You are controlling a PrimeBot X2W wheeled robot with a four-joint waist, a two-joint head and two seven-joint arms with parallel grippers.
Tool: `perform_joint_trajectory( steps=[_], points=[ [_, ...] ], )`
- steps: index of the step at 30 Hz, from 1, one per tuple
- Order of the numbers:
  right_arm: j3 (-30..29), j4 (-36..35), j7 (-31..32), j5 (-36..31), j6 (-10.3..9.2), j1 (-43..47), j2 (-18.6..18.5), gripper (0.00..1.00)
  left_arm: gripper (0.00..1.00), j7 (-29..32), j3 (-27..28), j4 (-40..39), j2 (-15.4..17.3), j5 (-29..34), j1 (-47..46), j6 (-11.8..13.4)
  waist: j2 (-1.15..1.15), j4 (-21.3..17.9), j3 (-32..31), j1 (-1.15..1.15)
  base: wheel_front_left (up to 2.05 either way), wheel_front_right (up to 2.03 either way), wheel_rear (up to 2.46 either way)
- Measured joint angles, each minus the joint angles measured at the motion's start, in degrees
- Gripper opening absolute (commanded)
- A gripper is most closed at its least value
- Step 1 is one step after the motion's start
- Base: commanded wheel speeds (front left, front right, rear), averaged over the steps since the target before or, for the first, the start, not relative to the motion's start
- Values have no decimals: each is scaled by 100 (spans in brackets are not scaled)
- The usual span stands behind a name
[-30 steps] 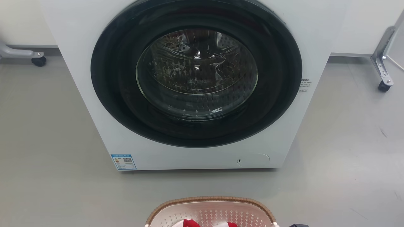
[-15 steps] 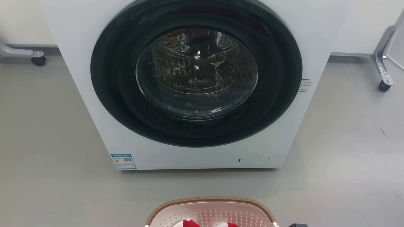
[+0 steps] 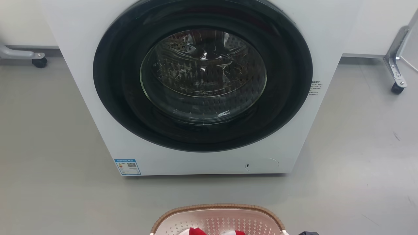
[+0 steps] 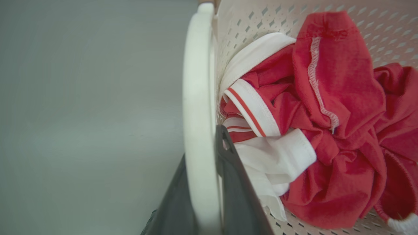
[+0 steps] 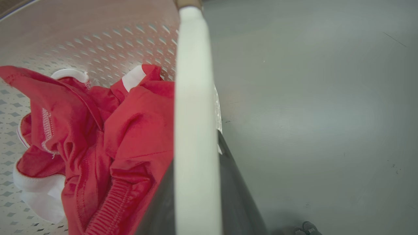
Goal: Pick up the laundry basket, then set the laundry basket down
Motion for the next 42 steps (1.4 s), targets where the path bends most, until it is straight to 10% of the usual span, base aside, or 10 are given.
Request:
perform_joint_trajectory(
  steps=[42],
  points=[
    [390, 256, -378, 114, 8, -1295, -3, 0, 0, -409, 98, -151, 14, -145, -850, 197, 0, -90, 994, 1, 0, 0, 0]
  ],
)
